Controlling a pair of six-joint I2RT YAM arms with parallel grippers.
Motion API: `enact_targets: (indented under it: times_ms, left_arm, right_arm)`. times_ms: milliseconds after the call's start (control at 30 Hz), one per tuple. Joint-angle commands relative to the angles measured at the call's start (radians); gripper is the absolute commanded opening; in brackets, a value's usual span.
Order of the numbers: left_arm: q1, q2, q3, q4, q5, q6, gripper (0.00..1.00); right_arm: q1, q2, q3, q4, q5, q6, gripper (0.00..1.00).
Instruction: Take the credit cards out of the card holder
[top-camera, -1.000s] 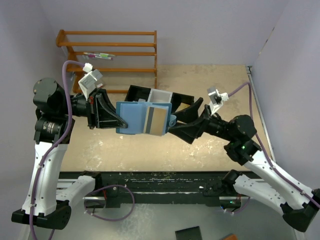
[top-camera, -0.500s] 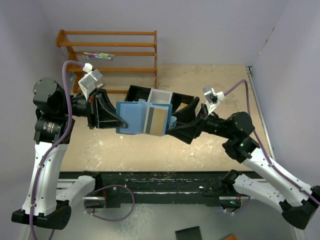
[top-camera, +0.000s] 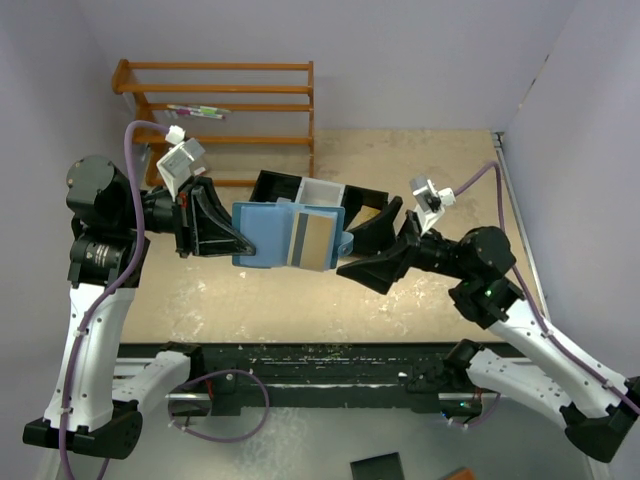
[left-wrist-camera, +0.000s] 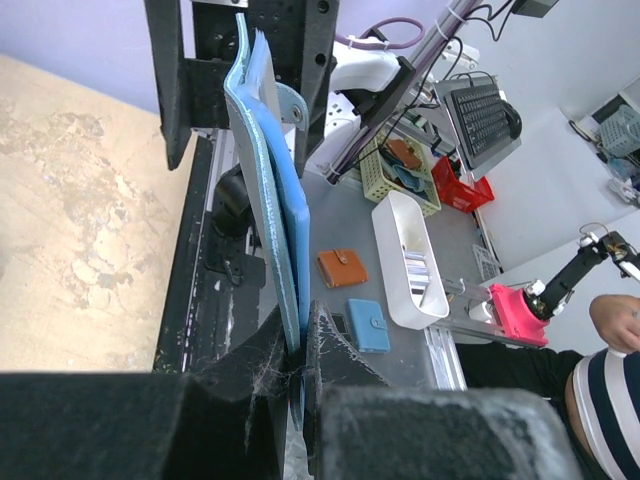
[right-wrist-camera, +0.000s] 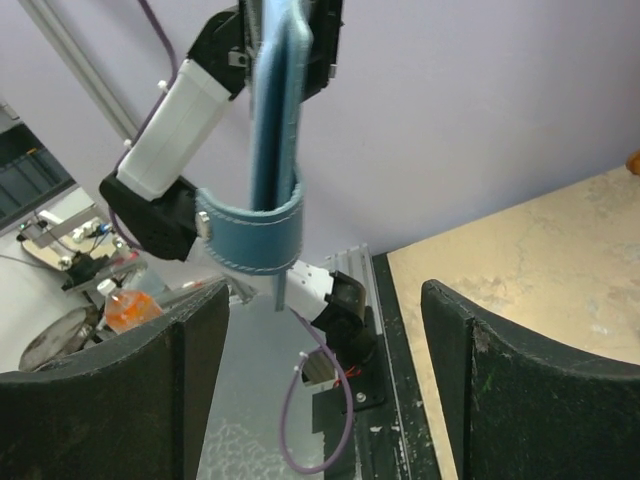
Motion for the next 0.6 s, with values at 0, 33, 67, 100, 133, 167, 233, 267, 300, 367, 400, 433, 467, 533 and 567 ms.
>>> enact_targets:
  times_ms: [0, 33, 67, 100, 133, 167, 233, 267, 300, 367, 400, 433, 467, 533, 567]
  left_arm:
    - [0.002, -0.003, 0.018, 0.024, -0.009, 0.014, 0.0]
    - [0.002, -0.005, 0.017, 0.024, -0.012, 0.014, 0.0]
    - [0.003, -0.007, 0.016, 0.022, -0.011, 0.014, 0.0]
    - [0.002, -0.008, 0.015, 0.022, -0.012, 0.015, 0.0]
    - [0.002, -0.008, 0.015, 0.022, -0.012, 0.014, 0.0]
    - [0.003, -0.007, 0.014, 0.022, -0.012, 0.014, 0.0]
    - [0.003, -0.009, 0.012, 0.022, -0.013, 0.016, 0.0]
    - [0.003, -0.009, 0.013, 0.022, -0.013, 0.016, 0.0]
    - [0.003, -0.008, 0.013, 0.022, -0.011, 0.016, 0.0]
    - [0.002, -0.008, 0.014, 0.022, -0.012, 0.016, 0.0]
    - [0.002, -0.009, 0.014, 0.022, -0.013, 0.016, 0.0]
    - [0.002, -0.009, 0.015, 0.021, -0.012, 0.016, 0.0]
    - [0.002, -0.009, 0.013, 0.02, -0.012, 0.016, 0.0]
    - [0.002, -0.011, 0.014, 0.02, -0.014, 0.016, 0.0]
    - [0.002, -0.011, 0.013, 0.019, -0.015, 0.016, 0.0]
  right_arm:
    - [0.006, -0.06, 0.001, 0.034, -0.061, -0.023, 0.8]
    - [0.006, -0.066, -0.01, 0.054, -0.069, -0.007, 0.8]
    - [0.007, -0.069, -0.02, 0.073, -0.07, 0.012, 0.8]
    - [0.006, -0.067, -0.024, 0.093, -0.071, 0.025, 0.8]
    - [0.006, -0.062, -0.026, 0.111, -0.072, 0.036, 0.8]
    - [0.006, -0.053, -0.024, 0.129, -0.073, 0.045, 0.8]
    - [0.006, -0.032, -0.016, 0.161, -0.071, 0.065, 0.77]
    - [0.007, -0.021, -0.012, 0.174, -0.069, 0.073, 0.75]
    - [0.007, -0.011, -0.008, 0.185, -0.067, 0.079, 0.74]
    - [0.007, 0.005, -0.004, 0.209, -0.063, 0.09, 0.71]
    - [0.007, 0.008, -0.005, 0.219, -0.062, 0.096, 0.69]
    - [0.008, 0.009, -0.006, 0.227, -0.06, 0.099, 0.68]
    - [0.008, 0.01, -0.005, 0.229, -0.058, 0.101, 0.68]
    - [0.008, 0.015, -0.001, 0.221, -0.05, 0.099, 0.68]
    - [0.01, 0.019, 0.003, 0.205, -0.046, 0.095, 0.68]
